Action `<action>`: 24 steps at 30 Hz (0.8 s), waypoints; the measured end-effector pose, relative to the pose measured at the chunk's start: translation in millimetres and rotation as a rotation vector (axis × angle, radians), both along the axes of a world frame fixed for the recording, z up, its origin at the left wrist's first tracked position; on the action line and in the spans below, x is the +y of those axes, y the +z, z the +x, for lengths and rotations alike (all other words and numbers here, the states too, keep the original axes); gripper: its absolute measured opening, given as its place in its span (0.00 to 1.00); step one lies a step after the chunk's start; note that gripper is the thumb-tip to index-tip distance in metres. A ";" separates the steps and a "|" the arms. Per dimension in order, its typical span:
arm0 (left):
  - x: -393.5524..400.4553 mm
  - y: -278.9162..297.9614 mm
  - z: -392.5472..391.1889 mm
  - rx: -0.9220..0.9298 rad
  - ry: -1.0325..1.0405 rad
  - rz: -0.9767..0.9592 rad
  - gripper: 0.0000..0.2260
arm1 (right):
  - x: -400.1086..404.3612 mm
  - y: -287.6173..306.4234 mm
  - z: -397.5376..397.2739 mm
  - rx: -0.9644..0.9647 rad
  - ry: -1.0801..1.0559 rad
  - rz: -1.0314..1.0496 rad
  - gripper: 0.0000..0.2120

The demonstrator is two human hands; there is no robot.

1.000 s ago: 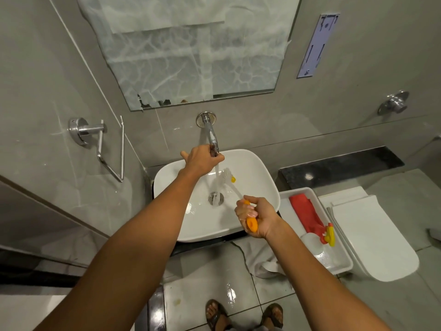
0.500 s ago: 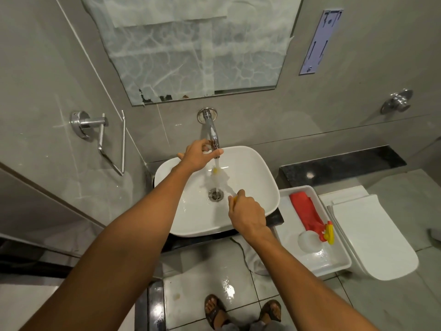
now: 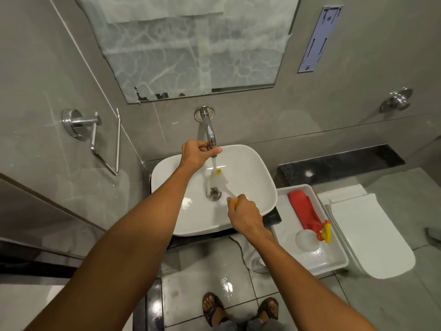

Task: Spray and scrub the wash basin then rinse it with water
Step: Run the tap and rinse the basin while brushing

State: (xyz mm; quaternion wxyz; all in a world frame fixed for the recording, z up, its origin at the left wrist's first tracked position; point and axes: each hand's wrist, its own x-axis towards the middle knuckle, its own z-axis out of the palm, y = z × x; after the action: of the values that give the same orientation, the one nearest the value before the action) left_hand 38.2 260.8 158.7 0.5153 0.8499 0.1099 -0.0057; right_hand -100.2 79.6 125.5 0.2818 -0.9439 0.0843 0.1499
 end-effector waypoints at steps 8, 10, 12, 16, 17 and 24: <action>-29.2 1.9 -3.0 0.013 0.248 0.283 0.20 | 10.2 -5.7 4.3 -0.001 -0.059 0.039 0.25; -36.2 2.8 -4.5 -0.001 0.291 0.344 0.19 | 12.5 -6.4 5.1 -0.009 -0.067 0.036 0.25; -39.5 3.0 -4.0 -0.004 0.300 0.379 0.19 | 14.0 -6.9 6.2 -0.014 -0.074 0.023 0.24; -38.2 -1.6 -3.1 -0.033 0.281 0.371 0.19 | 15.4 -8.4 8.9 -0.015 -0.082 0.024 0.24; -37.4 -3.4 -3.5 -0.045 0.270 0.373 0.20 | 15.3 -8.5 9.4 -0.014 -0.080 0.026 0.24; -40.2 -17.7 -18.9 -0.145 0.246 0.345 0.24 | 14.3 -9.9 9.3 -0.014 -0.094 0.031 0.24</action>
State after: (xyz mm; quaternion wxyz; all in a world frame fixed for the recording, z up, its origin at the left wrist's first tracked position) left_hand 19.3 220.6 141.0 0.3655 0.9039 0.1748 0.1371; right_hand -90.8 93.8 115.6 0.3039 -0.9354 0.1242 0.1314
